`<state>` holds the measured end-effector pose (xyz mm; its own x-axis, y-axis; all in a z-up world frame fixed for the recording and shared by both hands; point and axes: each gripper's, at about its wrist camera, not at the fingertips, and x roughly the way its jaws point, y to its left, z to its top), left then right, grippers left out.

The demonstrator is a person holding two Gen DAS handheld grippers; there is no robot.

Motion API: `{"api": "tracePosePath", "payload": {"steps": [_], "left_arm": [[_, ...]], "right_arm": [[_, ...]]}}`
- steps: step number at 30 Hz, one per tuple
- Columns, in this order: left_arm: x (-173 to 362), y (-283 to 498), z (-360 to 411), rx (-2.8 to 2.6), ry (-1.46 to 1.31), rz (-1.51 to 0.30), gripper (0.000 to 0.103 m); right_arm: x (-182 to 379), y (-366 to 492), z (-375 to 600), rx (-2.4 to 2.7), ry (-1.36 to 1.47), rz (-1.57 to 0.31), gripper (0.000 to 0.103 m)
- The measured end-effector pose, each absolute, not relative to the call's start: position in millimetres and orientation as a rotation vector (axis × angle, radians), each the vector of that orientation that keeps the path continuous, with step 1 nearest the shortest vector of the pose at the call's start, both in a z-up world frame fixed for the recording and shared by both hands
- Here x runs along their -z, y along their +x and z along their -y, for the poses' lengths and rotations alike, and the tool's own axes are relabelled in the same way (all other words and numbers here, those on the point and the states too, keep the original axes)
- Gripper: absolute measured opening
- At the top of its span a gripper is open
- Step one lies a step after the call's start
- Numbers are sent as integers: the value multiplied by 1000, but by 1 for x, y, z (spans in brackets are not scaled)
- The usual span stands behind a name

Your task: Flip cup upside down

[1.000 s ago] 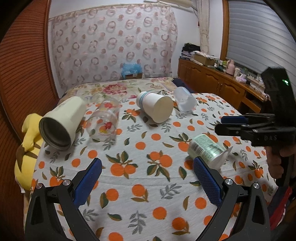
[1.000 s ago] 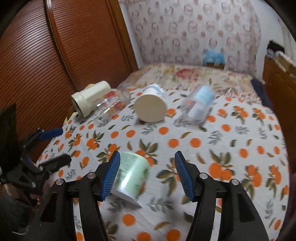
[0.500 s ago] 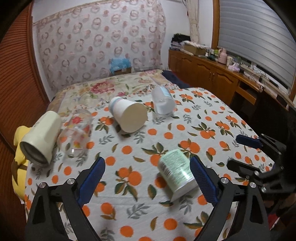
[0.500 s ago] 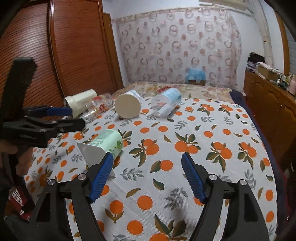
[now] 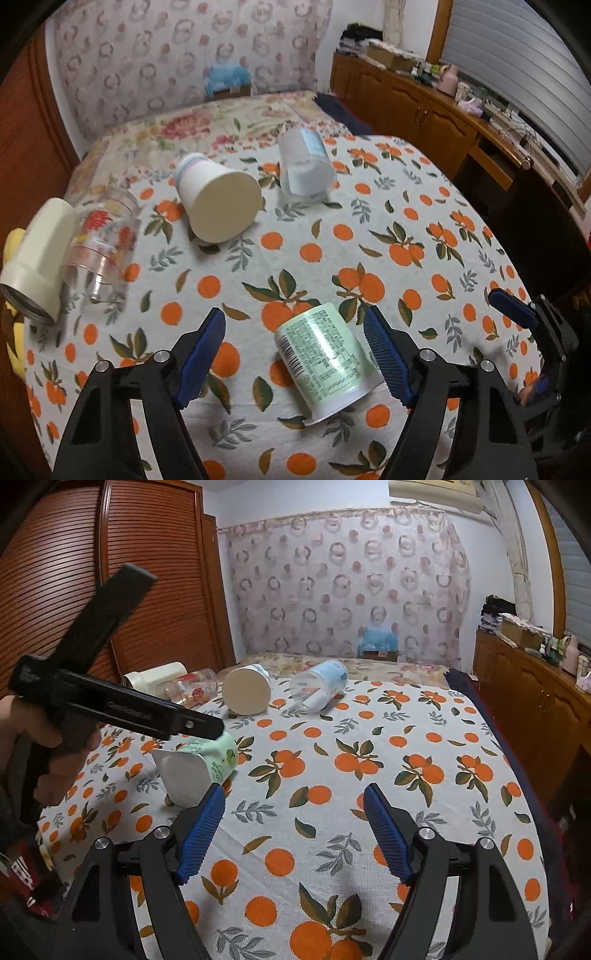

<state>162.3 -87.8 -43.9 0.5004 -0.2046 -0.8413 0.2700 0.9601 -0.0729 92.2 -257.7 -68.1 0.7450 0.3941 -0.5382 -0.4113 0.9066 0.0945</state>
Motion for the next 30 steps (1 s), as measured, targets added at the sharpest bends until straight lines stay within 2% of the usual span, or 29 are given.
{"api": "tracePosePath", "payload": {"steps": [10, 13, 15, 20, 30], "left_arm": [[64, 181, 91, 294, 1, -1147, 70], [67, 183, 94, 302, -10, -1158, 63], [69, 183, 96, 305, -7, -1161, 50], [58, 179, 94, 291, 12, -1094, 48], [28, 187, 85, 197, 119, -848, 48]], "right_arm": [[67, 90, 256, -445, -27, -589, 79], [68, 89, 255, -444, -19, -593, 79], [68, 88, 254, -445, -19, -594, 79], [69, 91, 252, -444, -20, -596, 79], [71, 94, 253, -439, -22, -600, 79]]}}
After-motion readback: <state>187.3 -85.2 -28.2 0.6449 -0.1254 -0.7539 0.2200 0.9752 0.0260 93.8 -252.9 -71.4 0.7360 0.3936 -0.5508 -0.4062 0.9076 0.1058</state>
